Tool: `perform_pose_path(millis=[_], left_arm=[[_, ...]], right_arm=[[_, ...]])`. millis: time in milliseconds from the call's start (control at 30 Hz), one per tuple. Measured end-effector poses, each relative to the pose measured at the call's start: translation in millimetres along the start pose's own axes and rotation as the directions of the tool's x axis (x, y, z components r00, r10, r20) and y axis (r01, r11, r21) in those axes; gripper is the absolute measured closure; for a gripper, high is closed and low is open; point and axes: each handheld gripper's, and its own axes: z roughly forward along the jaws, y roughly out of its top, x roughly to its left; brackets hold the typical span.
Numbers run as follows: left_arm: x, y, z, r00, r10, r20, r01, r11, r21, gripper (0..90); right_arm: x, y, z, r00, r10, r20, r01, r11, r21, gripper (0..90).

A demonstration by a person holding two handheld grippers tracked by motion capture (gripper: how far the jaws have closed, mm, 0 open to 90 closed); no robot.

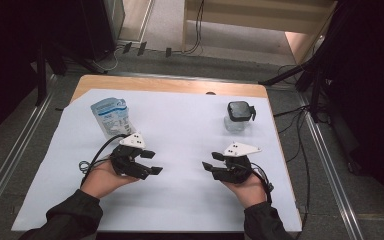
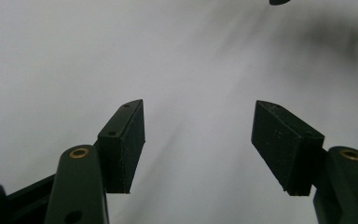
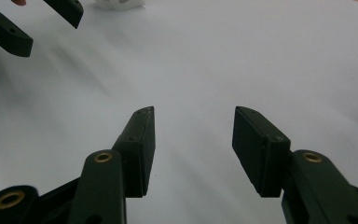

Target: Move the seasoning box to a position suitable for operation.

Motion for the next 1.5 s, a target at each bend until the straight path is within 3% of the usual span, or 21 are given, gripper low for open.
perform_pose_path(millis=[67,100,133,167,233,400,500,600,767,1000,1100,1133,1300,1500], left_arm=[[0.5,-0.2,-0.2,0.9999,-0.007,0.008,0.007,1.0,-0.001,35.8],[1.1,-0.3,-0.3,0.9993,-0.034,0.017,0.034,0.9994,0.006,35.7],[1.1,-0.3,-0.3,0.9993,-0.034,0.017,0.034,0.9994,0.006,35.2],[3.0,0.4,-0.5,0.997,-0.068,0.036,0.067,0.9976,0.013,34.4],[4.2,0.5,-1.0,0.9961,-0.077,0.043,0.077,0.997,0.004,33.1],[6.5,-1.7,-1.9,0.9967,-0.072,0.036,0.072,0.9974,0.002,32.2],[8.4,-5.6,-1.5,0.9979,-0.052,0.038,0.053,0.9985,-0.017,32.6],[8.2,-6.5,0.2,0.9993,-0.033,0.017,0.033,0.9995,-0.001,35.3],[9.6,-7.9,-4.2,0.9993,-0.036,0.013,0.036,0.9987,-0.037,34.8],[12.9,-10.6,-5.6,0.999,-0.044,0.009,0.044,0.9986,-0.029,34.7],[14.7,-9.3,-11.2,0.9982,-0.058,-0.016,0.057,0.9967,-0.057,34.4],[17.3,-8.5,-13.7,0.9976,-0.069,-0.003,0.068,0.995,-0.072,34.4],[22.3,-10.4,-23.5,0.9972,-0.073,-0.014,0.072,0.9946,-0.075,36.5],[23.6,-12.4,-22.2,0.9978,-0.061,-0.025,0.059,0.9965,-0.059,37.0]], right_arm=[[-0.4,0.0,-0.4,0.9999,0.012,-0.005,-0.012,1.0,0.001,51.3],[-1.4,-0.3,-1.0,0.9997,0.023,-0.009,-0.023,1.0,0.0,51.9],[-1.5,-0.3,-1.4,0.9996,0.027,-0.009,-0.027,1.0,0.006,52.1],[-1.6,-0.6,-1.2,0.9997,0.024,-0.007,-0.024,1.0,0.008,52.1],[-1.4,-1.3,-0.6,0.9997,0.026,-0.005,-0.026,1.0,0.017,51.9],[-2.4,-1.1,-0.5,0.9992,0.04,0.0,-0.04,0.999,0.016,51.9],[-3.9,0.0,-0.6,0.9992,0.041,0.002,-0.041,0.999,0.003,50.7],[-8.5,-0.3,-1.3,0.9984,0.053,0.016,-0.053,0.999,0.004,49.2],[-12.6,-2.6,-4.3,0.9965,0.079,0.026,-0.08,0.997,0.004,47.9],[-15.9,-2.8,-8.8,0.9929,0.107,0.053,-0.107,0.994,-0.008,45.2],[-20.7,-3.0,-12.9,0.9896,0.133,0.055,-0.132,0.991,-0.025,43.6],[-22.0,-3.8,-13.2,0.9894,0.134,0.057,-0.133,0.991,-0.025,43.6],[-30.3,-6.5,-13.6,0.9859,0.149,0.075,-0.147,0.988,-0.036,45.0],[-37.4,-7.4,-17.3,0.9792,0.168,0.113,-0.163,0.985,-0.054,44.4]])
